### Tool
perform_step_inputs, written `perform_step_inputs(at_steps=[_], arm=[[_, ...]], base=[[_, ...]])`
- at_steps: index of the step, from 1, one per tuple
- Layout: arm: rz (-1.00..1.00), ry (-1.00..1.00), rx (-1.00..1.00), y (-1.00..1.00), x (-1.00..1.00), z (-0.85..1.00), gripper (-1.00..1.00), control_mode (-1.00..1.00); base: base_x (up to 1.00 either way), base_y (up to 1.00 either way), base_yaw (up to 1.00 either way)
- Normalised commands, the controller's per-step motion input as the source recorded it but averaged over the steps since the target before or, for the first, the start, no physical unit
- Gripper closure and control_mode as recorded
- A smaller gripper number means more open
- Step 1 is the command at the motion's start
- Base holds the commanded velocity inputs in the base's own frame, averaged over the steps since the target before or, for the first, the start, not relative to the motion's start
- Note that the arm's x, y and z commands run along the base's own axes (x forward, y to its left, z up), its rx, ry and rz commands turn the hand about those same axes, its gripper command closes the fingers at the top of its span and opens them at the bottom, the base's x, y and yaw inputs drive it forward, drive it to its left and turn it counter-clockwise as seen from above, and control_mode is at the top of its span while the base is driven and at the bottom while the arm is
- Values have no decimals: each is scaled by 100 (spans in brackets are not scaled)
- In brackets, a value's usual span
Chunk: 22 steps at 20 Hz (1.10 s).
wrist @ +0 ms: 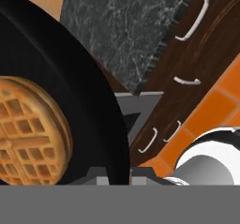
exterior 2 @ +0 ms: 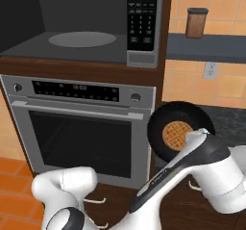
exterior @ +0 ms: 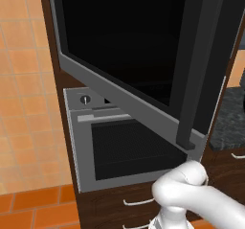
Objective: Open the microwave, place the bowl with waffle inside the microwave, then close the microwave door and turn it on.
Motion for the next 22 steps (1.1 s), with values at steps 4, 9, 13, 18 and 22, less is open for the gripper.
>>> perform_step_inputs(at_steps=[4,9,13,18,22], arm=[[0,-3,-21,100,-32,74,100,-100],[0,0,-14,100,-25,64,100,-100],[1,1,-3,100,-32,82,100,-100],[1,2,-4,100,5,73,100,-100],[0,0,-6,100,49,53,100,-100]], base=[[0,0,0],[0,0,0],[0,0,0],[0,0,0],[0,0,0]])
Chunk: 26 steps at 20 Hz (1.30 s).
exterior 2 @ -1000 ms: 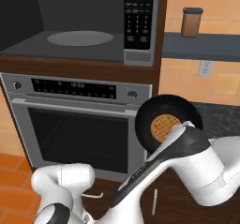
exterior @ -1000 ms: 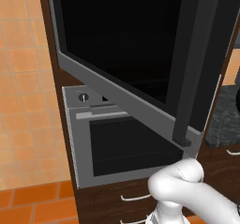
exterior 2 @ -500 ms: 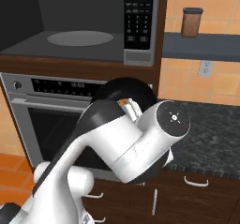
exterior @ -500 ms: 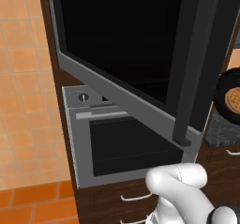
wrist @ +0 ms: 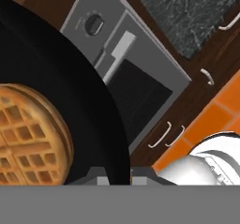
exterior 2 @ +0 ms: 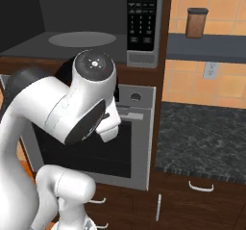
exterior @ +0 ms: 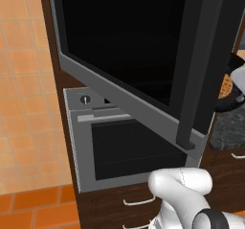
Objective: Open the microwave, place the bowl with waffle inside the microwave, then close the microwave door and turn it on.
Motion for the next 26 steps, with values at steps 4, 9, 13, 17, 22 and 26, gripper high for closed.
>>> perform_step_inputs(at_steps=[4,9,13,17,22,26], arm=[[7,12,5,96,37,55,100,-100],[11,7,20,20,5,6,100,-100],[-1,-1,23,60,23,4,100,-100],[-9,-8,0,100,66,33,100,-100],[0,15,1,27,91,25,100,-100],[0,13,0,26,81,43,100,-100]], base=[[0,0,0],[0,0,0],[0,0,0],[0,0,0],[0,0,0],[0,0,0]])
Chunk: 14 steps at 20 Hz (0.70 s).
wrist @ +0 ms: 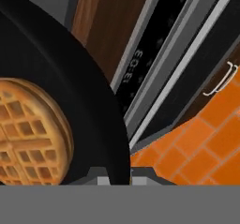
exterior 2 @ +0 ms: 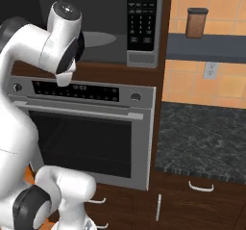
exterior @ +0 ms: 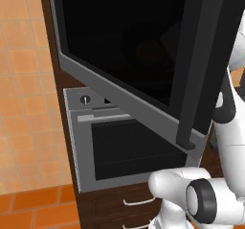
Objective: Open the microwave, place the bowl with waffle inside the microwave, then close the microwave door and turn it on.
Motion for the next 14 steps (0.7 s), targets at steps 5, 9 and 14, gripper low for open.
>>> perform_step_inputs(at_steps=[5,9,14], arm=[[0,1,0,21,79,29,100,-100],[0,1,0,0,87,0,100,-100],[0,4,0,0,92,0,100,-100]], base=[[0,0,0],[0,0,0],[0,0,0]])
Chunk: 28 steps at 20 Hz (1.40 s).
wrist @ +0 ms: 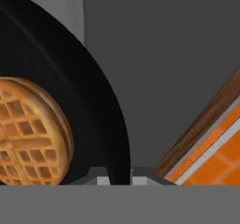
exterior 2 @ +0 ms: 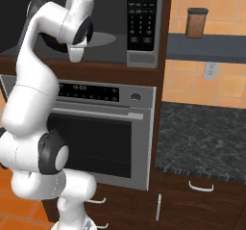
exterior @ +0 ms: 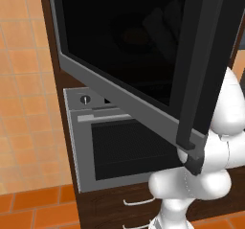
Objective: Open the microwave, place the bowl with waffle inside the microwave, then close the microwave door and turn it on.
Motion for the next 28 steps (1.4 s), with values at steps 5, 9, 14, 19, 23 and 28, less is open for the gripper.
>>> perform_step_inputs(at_steps=[5,9,14,19,23,28], arm=[[0,7,0,0,94,0,100,-100],[0,3,0,0,50,0,-100,-100],[0,-2,0,0,-2,-3,-100,-100],[0,-31,0,-24,-91,-52,-100,-100],[0,-50,0,-45,-100,-73,-100,-100],[0,-66,0,-41,-100,-71,-100,-100]], base=[[0,0,0],[0,0,0],[0,0,0],[0,0,0],[0,0,0],[0,0,0]])
